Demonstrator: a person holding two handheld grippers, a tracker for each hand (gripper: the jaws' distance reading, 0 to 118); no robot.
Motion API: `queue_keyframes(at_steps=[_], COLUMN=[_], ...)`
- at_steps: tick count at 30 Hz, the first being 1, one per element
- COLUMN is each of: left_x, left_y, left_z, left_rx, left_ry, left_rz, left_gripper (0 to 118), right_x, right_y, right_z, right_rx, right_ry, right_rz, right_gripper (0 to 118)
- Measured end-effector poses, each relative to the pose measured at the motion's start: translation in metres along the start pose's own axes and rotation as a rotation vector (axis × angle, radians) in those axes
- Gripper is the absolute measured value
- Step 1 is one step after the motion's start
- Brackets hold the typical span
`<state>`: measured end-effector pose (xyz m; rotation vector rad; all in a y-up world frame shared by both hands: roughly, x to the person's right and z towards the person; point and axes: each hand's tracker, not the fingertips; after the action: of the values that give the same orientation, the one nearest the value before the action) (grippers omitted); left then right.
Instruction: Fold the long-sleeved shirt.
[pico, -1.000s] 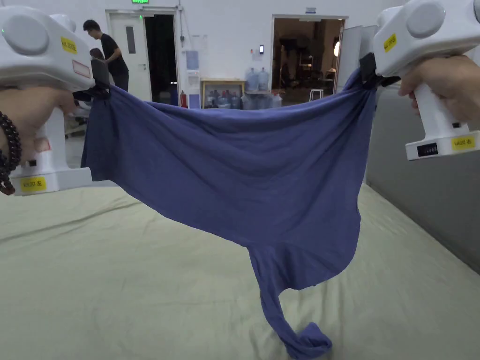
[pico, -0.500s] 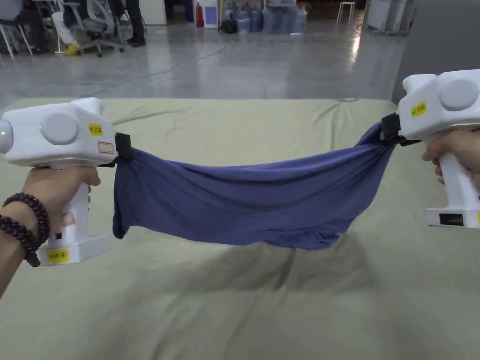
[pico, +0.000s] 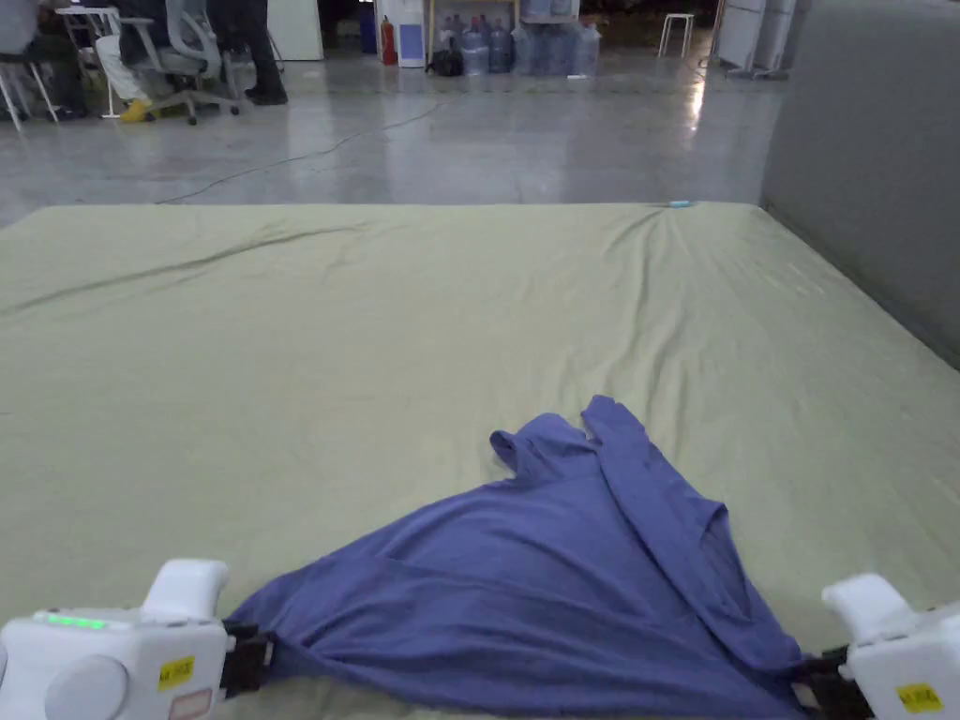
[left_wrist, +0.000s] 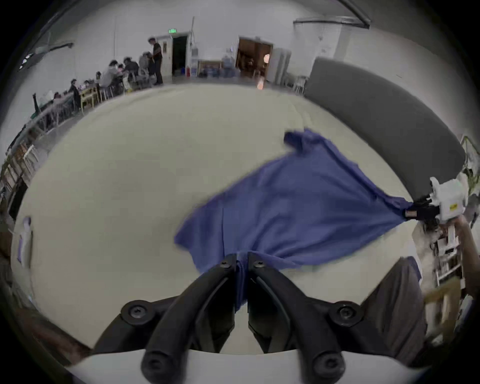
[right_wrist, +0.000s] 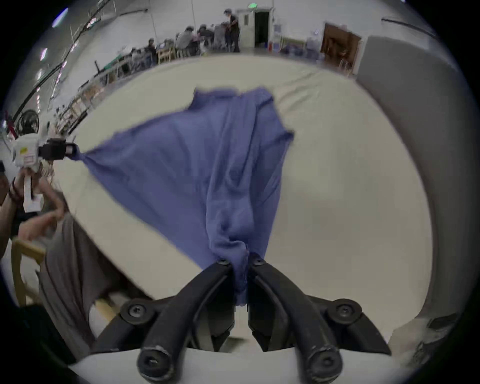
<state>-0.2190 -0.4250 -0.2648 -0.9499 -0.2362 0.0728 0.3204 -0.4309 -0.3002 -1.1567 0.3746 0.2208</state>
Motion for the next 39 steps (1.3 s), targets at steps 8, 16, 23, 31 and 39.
queue_keyframes(at_steps=[8, 16, 23, 31, 39], left_x=[-0.002, -0.024, -0.034, -0.029, -0.036], left_y=[-0.04, -0.032, -0.016, 0.006, 0.029], left_z=[0.005, 0.014, 0.044, 0.051, -0.02], left_rx=[-0.095, -0.032, 0.035, 0.154, 0.074], left_ry=[-0.026, -0.086, -0.123, -0.043, 0.115], left_rz=[0.013, 0.086, 0.099, 0.108, 0.05], left_gripper=[0, 12, 117, 0, 115], right_x=[-0.014, 0.0, 0.011, -0.011, -0.018], right_y=[-0.02, -0.022, -0.017, -0.004, 0.0], right_z=[-0.006, 0.002, 0.054, 0.07, 0.049], right_rx=[-0.065, -0.004, 0.141, 0.19, 0.146], right_ry=[-0.005, -0.024, -0.03, -0.056, -0.036], right_rz=[0.047, -0.013, -0.154, -0.122, -0.124], right_gripper=[3, 41, 104, 0, 0])
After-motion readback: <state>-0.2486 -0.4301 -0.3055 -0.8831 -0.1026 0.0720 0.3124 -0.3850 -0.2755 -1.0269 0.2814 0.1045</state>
